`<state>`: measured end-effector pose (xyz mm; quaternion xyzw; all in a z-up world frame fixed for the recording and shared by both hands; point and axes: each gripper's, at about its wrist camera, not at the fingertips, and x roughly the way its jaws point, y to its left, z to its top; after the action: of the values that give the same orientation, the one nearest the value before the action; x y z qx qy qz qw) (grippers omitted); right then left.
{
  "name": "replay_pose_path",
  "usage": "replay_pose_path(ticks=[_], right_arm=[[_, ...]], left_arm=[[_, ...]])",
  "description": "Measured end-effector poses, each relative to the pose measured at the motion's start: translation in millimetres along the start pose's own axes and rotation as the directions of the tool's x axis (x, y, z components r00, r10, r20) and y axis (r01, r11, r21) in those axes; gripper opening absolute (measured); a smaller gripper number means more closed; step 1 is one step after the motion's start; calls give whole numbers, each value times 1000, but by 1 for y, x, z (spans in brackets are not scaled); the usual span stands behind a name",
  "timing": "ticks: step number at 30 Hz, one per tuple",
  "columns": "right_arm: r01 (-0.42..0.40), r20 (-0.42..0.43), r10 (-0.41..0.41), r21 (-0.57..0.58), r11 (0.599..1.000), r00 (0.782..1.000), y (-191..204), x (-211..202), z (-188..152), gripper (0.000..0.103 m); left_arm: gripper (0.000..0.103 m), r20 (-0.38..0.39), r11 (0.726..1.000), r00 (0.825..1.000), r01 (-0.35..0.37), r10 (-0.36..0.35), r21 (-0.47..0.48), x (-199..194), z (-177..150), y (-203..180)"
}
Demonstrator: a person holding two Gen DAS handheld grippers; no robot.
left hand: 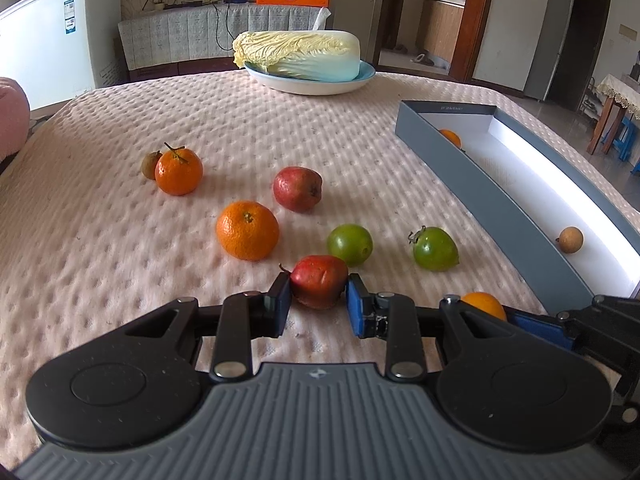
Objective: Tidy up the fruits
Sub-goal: 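Close left tool on the red apple while right tool grasps the yellow-orange fruit, then lift the red apple with left tool while right tool lifts the yellow-orange fruit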
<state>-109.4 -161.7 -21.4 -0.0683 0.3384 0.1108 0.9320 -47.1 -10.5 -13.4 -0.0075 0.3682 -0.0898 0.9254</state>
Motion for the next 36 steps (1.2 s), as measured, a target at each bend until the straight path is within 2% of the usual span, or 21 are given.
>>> replay_pose_path(ticks=[5,9,11,15,19,36], right_arm=[[-71,-50,68,-47,996,996,0,-11,6,33],[-59,-7,59,-117,991,998,0,-28,9,33],[-49,30,52,-91,995,998,-4,-33,6,33],[-71,52,68,59,996,996,-15,-36,-1,33],[-68,99,68,5,998,993,-10,-45,1,33],[-84,143,76,46,995,987,-26,-56,4,33]], left_arm=[[35,1,1000,1000,-2,2,0,0,0,-1],[34,-1,1000,1000,-8,8,-1,0,2,-1],[34,3,1000,1000,-14,14,-4,-1,3,-1],[34,20,1000,1000,-16,17,-11,-4,6,-5],[34,37,1000,999,-16,16,0,-7,10,-13],[34,75,1000,997,8,-8,8,-11,27,-37]])
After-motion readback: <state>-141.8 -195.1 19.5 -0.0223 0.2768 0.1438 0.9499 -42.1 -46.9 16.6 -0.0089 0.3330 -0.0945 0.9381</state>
